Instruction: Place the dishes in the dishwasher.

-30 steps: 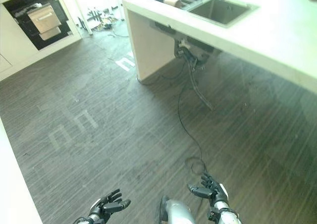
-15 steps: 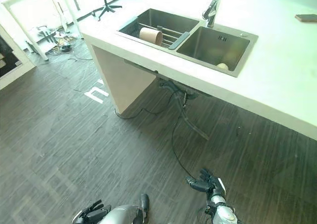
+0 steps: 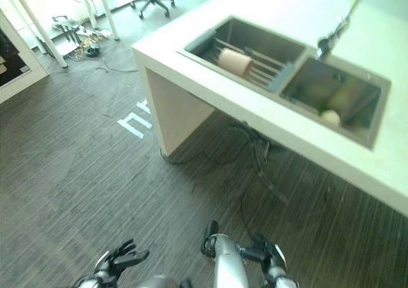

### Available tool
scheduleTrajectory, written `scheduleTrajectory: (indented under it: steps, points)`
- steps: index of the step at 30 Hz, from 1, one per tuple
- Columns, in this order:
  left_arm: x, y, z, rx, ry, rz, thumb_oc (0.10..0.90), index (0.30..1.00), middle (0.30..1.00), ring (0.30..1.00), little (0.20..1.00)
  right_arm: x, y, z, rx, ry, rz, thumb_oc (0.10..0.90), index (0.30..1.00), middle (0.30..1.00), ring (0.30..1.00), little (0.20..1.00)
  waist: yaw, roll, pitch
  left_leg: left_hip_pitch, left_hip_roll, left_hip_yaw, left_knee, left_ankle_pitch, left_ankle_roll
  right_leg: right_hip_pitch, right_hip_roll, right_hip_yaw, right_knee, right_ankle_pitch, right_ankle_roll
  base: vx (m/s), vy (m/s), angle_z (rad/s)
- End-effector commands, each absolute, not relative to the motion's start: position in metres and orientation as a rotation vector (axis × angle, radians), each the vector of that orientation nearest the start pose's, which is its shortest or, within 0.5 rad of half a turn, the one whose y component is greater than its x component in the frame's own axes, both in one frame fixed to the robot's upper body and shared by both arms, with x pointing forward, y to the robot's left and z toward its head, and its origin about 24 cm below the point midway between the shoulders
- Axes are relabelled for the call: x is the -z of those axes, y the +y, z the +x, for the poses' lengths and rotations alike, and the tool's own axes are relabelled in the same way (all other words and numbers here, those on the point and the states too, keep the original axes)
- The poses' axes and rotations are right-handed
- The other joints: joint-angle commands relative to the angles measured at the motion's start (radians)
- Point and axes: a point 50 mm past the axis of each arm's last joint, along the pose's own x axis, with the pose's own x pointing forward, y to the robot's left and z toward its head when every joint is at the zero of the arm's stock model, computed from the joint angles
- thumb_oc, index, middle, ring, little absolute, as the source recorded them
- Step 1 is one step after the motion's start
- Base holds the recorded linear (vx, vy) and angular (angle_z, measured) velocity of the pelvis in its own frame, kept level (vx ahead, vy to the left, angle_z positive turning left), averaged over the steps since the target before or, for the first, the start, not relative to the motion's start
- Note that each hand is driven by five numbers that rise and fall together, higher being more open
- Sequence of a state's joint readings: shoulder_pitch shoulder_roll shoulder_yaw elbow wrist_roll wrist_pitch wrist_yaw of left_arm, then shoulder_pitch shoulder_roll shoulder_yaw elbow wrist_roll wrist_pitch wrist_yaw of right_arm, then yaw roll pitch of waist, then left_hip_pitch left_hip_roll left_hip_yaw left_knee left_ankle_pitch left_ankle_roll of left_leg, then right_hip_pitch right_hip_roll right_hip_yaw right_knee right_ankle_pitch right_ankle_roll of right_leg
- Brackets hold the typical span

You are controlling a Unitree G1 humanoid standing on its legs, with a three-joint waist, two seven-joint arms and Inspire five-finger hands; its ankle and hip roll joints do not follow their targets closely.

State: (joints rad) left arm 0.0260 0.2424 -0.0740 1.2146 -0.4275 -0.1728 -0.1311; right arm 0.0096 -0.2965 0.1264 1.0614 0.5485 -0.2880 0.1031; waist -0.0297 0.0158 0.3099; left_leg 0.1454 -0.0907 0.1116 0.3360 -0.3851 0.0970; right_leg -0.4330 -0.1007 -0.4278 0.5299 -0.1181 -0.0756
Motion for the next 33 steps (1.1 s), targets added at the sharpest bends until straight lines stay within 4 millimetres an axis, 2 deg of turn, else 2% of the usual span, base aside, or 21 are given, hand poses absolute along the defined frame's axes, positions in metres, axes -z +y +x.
scheduleTrajectory:
  steps: [1,3,4,6,7,9,10,12,15,16,19,23,25,26,28,29,30,32,33]
  points:
    - [0.159,0.224,0.092,-0.204,1.05,-0.189,0.8,0.9,0.9,0.9,0.9,0.102,-0.274,0.171,0.237,0.586,0.057,0.8,0.9,0.9,0.9,0.9,0.003,0.045,-0.034,-0.093,0.033,-0.037,-0.036,0.046,-0.019,0.328,0.08,0.112,-0.193,-0.055,0.117,0.24,-0.214,-0.32]
    - [0.161,0.22,0.088,-0.183,1.076,-0.177,0.8,0.9,0.9,0.9,0.9,0.103,-0.274,0.171,0.248,0.594,0.053,0.8,0.9,0.9,0.9,0.9,-0.003,0.029,-0.04,-0.08,0.021,-0.025,-0.036,0.061,-0.027,0.348,0.093,0.151,-0.23,-0.071,0.098,0.19,-0.148,-0.23]
    - [0.162,0.216,0.086,-0.189,1.08,-0.194,0.8,0.9,0.9,0.9,0.9,0.103,-0.276,0.171,0.255,0.6,0.047,0.8,0.9,0.9,0.9,0.9,0.009,0.004,-0.037,-0.055,0.005,-0.008,-0.036,0.135,-0.047,0.378,0.074,0.177,-0.23,-0.096,0.091,0.21,-0.153,-0.1]
    - [0.163,0.213,0.086,-0.208,1.063,-0.238,0.8,0.9,0.9,0.9,0.9,0.104,-0.279,0.168,0.259,0.612,0.044,0.8,0.9,0.9,0.9,0.9,0.018,-0.008,-0.028,-0.128,0.019,0.007,0.086,0.202,-0.083,0.407,0.07,0.196,-0.23,-0.117,0.075,0.19,-0.126,-0.36]
    - [0.162,0.212,0.088,-0.209,1.05,-0.248,0.8,0.9,0.9,0.9,0.9,0.105,-0.279,0.166,0.26,0.62,0.041,0.8,0.9,0.9,0.9,0.9,0.024,-0.01,-0.022,-0.166,0.027,0.01,0.121,0.218,-0.093,0.423,0.068,0.201,-0.23,-0.125,0.07,0.18,-0.06,-0.18]
    - [0.161,0.211,0.089,-0.201,1.028,-0.247,0.8,0.9,0.9,0.9,0.9,0.108,-0.278,0.163,0.263,0.637,0.039,0.8,0.9,0.9,0.9,0.9,0.037,-0.011,-0.018,-0.164,0.033,0.0,0.029,0.22,-0.088,0.442,0.067,0.219,-0.23,-0.139,0.074,0.23,0.047,0.0]
    - [0.161,0.212,0.09,-0.197,1.023,-0.246,0.8,0.9,0.9,0.9,0.9,0.109,-0.277,0.162,0.264,0.646,0.037,0.8,0.9,0.9,0.9,0.9,0.042,-0.007,-0.021,-0.167,0.037,-0.018,-0.036,0.221,-0.088,0.448,0.071,0.224,-0.23,-0.146,0.076,0.24,0.124,-0.23]
    - [0.161,0.212,0.09,-0.191,1.018,-0.24,0.8,0.9,0.9,0.9,0.9,0.111,-0.274,0.161,0.263,0.657,0.033,0.8,0.9,0.9,0.9,0.9,0.046,0.014,-0.022,-0.25,0.067,-0.076,-0.036,0.204,-0.108,0.459,0.096,0.232,-0.23,-0.16,0.077,0.21,0.152,-0.22]
    - [0.161,0.211,0.091,-0.187,1.009,-0.241,0.8,0.9,0.9,0.9,0.9,0.112,-0.274,0.161,0.268,0.669,0.03,0.8,0.9,0.9,0.9,0.9,0.065,0.02,-0.016,-0.369,0.082,-0.148,-0.036,0.267,-0.139,0.483,0.108,0.269,-0.23,-0.185,0.074,0.24,0.223,-0.37]
    - [0.16,0.212,0.093,-0.226,0.992,-0.278,0.8,0.9,0.9,0.9,0.9,0.114,-0.274,0.159,0.279,0.692,0.035,0.8,0.9,0.9,0.9,0.9,0.061,0.022,-0.021,-0.375,0.095,-0.1,-0.036,0.258,-0.128,0.5,0.09,0.258,-0.23,-0.199,0.081,0.3,0.352,-0.67]
    - [0.161,0.214,0.092,-0.269,1.004,-0.274,0.8,0.9,0.9,0.9,0.9,0.119,-0.275,0.153,0.302,0.741,0.04,0.8,0.9,0.9,0.9,0.9,0.067,0.024,-0.027,-0.359,0.082,-0.116,-0.036,0.24,-0.115,0.506,0.073,0.252,-0.23,-0.2,0.093,0.18,0.254,-0.64]
    - [0.165,0.22,0.078,-0.34,1.067,-0.279,0.8,0.9,0.9,0.9,0.9,0.131,-0.277,0.131,0.4,0.841,0.091,0.8,0.9,0.9,0.9,0.9,0.068,0.044,-0.036,-0.306,0.065,-0.15,-0.036,0.182,-0.092,0.496,0.054,0.203,-0.23,-0.183,0.104,0.18,0.254,-0.11]
    - [0.167,0.224,0.065,-0.408,1.105,-0.314,0.8,0.9,0.9,0.9,0.9,0.134,-0.279,0.123,0.425,0.852,0.11,0.8,0.9,0.9,0.9,0.9,0.068,0.054,-0.043,-0.278,0.053,-0.146,-0.036,0.152,-0.066,0.516,0.053,0.166,-0.229,-0.13,0.116,0.21,0.225,-0.22]
    - [0.167,0.225,0.062,-0.424,1.112,-0.324,0.8,0.9,0.9,0.9,0.9,0.134,-0.279,0.122,0.424,0.849,0.112,0.8,0.9,0.9,0.9,0.9,0.067,0.054,-0.042,-0.272,0.047,-0.143,-0.036,0.146,-0.057,0.51,0.049,0.161,-0.196,-0.115,0.121,0.15,0.197,-0.35]
    - [0.168,0.229,0.055,-0.443,1.124,-0.3,0.8,0.9,0.9,0.9,0.9,0.132,-0.279,0.123,0.416,0.82,0.132,0.8,0.9,0.9,0.9,0.9,0.059,0.046,-0.032,-0.252,0.016,-0.141,-0.036,0.125,-0.019,0.427,0.026,0.167,0.016,-0.06,0.144,0.15,0.18,-0.34]
    - [0.167,0.232,0.053,-0.468,1.115,-0.279,0.8,0.9,0.9,0.9,0.9,0.13,-0.281,0.127,0.4,0.791,0.145,0.8,0.9,0.9,0.9,0.9,0.059,0.042,-0.019,-0.228,0.009,-0.125,-0.036,0.101,-0.01,0.364,-0.004,0.154,0.068,-0.067,0.156,0.14,0.073,-0.29]
    - [0.167,0.233,0.053,-0.474,1.112,-0.279,0.8,0.9,0.9,0.9,0.9,0.129,-0.281,0.128,0.395,0.787,0.147,0.8,0.9,0.9,0.9,0.9,0.059,0.042,-0.018,-0.227,0.011,-0.121,-0.036,0.1,-0.011,0.361,-0.009,0.149,0.053,-0.069,0.156,0.14,-0.031,-0.3]
    - [0.165,0.237,0.056,-0.483,1.09,-0.274,0.8,0.9,0.9,0.9,0.9,0.128,-0.28,0.133,0.368,0.774,0.151,0.8,0.9,0.9,0.9,0.9,0.064,0.047,-0.015,-0.218,0.033,-0.104,-0.036,0.093,-0.024,0.366,-0.022,0.128,-0.087,-0.062,0.156,0.06,-0.132,-0.38]
    - [0.164,0.239,0.061,-0.476,1.067,-0.266,0.8,0.9,0.9,0.9,0.9,0.128,-0.278,0.136,0.35,0.771,0.154,0.8,0.9,0.9,0.9,0.9,0.059,0.05,-0.006,-0.206,0.05,-0.09,-0.036,0.085,-0.027,0.345,-0.036,0.13,-0.209,0.013,0.164,0.07,-0.229,-0.5]
